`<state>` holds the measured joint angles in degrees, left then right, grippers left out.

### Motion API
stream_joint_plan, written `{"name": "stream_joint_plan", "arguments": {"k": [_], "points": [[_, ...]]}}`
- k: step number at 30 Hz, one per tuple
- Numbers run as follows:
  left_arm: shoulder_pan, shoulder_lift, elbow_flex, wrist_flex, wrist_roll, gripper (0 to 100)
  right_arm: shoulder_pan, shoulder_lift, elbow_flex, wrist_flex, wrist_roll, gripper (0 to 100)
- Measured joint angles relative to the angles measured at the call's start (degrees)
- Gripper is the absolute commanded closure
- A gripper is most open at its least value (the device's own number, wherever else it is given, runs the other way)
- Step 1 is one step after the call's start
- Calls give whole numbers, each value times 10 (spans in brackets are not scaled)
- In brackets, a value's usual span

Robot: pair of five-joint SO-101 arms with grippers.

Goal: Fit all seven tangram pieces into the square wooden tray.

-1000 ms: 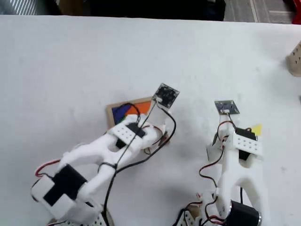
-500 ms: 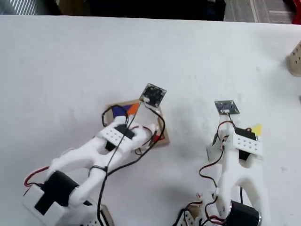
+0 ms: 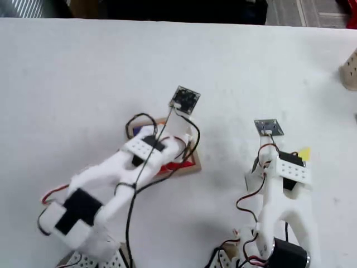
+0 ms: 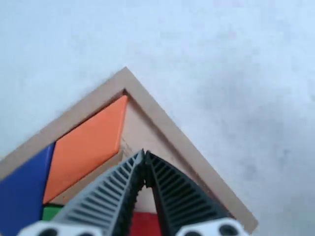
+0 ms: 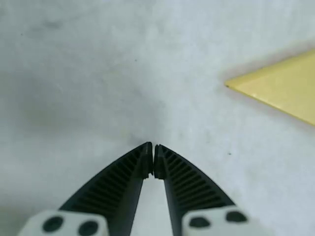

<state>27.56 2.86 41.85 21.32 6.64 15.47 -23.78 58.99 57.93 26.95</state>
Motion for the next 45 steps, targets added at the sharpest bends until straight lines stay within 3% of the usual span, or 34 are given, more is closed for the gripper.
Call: {"name": "stream_joint_plan", "arguments": {"k": [4, 18, 27, 34, 41, 45], "points": [[-27, 75, -61, 11, 2, 977, 0, 0, 0, 0, 0, 981], [-39, 79, -100, 98, 36, 977, 0, 0, 0, 0, 0, 981], [7, -10, -100, 188, 37, 977, 0, 0, 0, 0, 0, 981], [6, -97, -47, 194, 37, 977, 0, 0, 0, 0, 0, 981], [-65, -242, 77, 194, 30, 976, 0, 0, 0, 0, 0, 981], [-143, -316, 155, 185, -47, 976, 0, 0, 0, 0, 0, 981]]}}
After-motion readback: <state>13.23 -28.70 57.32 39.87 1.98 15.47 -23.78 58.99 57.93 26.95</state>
